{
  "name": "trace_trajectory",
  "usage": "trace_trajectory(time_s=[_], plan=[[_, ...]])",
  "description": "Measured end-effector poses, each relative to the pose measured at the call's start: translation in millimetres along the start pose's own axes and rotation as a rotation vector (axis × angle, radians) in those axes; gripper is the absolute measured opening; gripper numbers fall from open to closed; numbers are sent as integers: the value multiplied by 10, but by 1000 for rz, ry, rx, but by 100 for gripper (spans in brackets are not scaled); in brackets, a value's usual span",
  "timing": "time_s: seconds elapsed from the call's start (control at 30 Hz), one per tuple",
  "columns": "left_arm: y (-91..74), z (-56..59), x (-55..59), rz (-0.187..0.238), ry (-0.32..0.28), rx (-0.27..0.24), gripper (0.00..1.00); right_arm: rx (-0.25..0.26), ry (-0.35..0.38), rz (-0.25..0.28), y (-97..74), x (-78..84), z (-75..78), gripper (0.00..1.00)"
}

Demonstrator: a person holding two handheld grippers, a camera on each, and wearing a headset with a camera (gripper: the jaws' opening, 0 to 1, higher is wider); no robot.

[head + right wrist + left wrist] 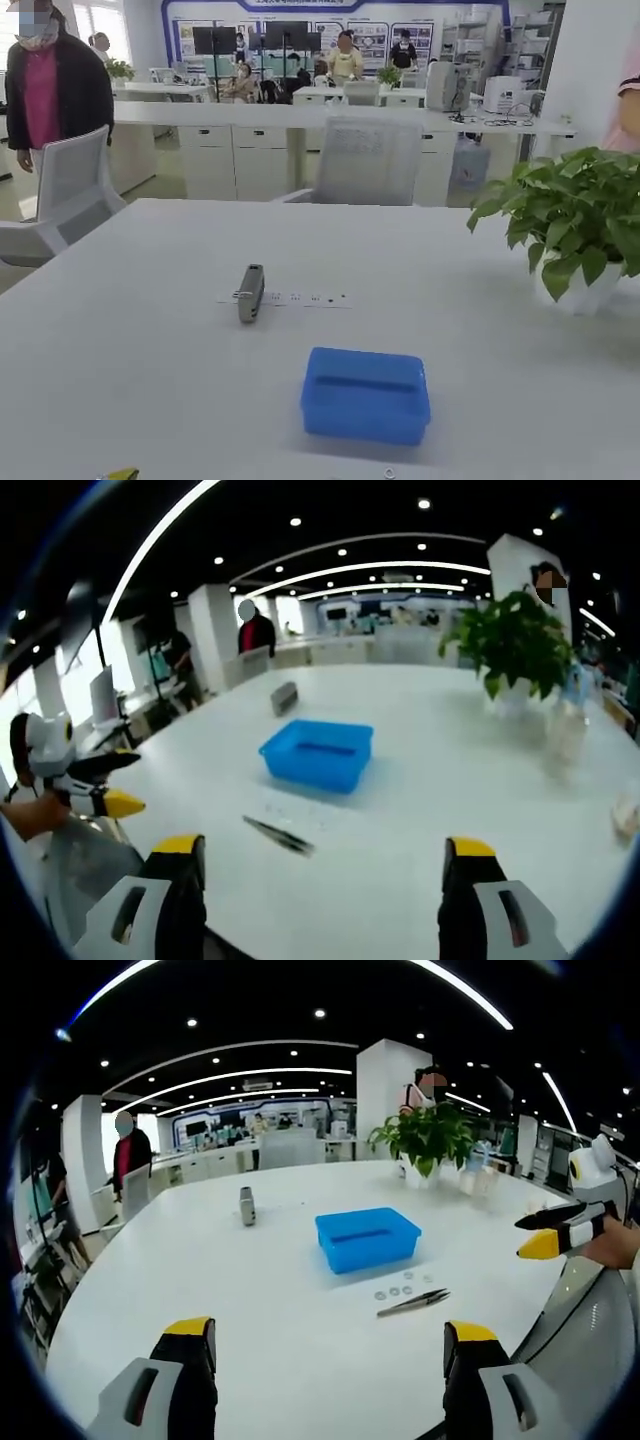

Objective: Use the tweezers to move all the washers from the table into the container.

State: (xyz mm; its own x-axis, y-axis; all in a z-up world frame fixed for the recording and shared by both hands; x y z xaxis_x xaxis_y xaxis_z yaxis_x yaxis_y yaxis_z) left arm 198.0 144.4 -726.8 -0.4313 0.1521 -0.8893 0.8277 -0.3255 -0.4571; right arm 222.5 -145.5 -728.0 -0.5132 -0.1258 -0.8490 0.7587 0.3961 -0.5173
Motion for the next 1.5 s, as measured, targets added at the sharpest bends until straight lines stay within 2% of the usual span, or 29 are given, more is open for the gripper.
trace_trajectory(time_s=[0.13, 0.3, 0.53, 0.63, 0.7, 0.8, 0.97, 1.23, 1.3, 1.5], plan=[[41, 21, 27, -33, -33, 33, 94, -8, -10, 6, -3, -24, -14, 97], [61, 49, 8, -56, 6, 44, 91, -14, -39, -2, -11, -28, -50, 97], [126, 106, -122, -62, 33, 96, 85, -25, -66, -17, 7, -54, -91, 96], [212, 155, -146, -89, 62, 143, 77, -24, -92, -39, 43, -24, -89, 95], [276, 179, -171, -81, 82, 151, 76, -30, -88, -48, 58, -6, -88, 94], [369, 203, -154, -116, 124, 184, 68, -34, -73, -60, 65, 8, -83, 94], [499, 216, -148, -130, 134, 220, 64, -30, -54, -60, 38, -15, -72, 93], [757, 257, -69, -191, 210, 310, 40, -33, -56, -80, 19, 12, -92, 91], [838, 262, -48, -215, 248, 333, 31, -28, -66, -91, 16, 33, -93, 91], [1062, 335, -6, -252, 320, 402, 17, -24, -48, -96, 5, 58, -80, 90]])
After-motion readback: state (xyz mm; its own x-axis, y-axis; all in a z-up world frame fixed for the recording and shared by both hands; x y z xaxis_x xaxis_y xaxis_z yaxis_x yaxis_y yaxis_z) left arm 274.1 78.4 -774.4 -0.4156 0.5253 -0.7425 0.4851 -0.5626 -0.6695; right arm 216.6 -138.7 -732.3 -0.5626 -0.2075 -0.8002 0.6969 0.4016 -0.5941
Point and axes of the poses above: the centre of the closed fingertips' face, and the gripper's own axes: y roughly forward along the fingers, z roughly to its right, x roughly out of its underside, the point moved 5 cm from there along -y, roughly backward along the fingers, and after that the axes turned 3 degrees about x, right-handed, at the moved point
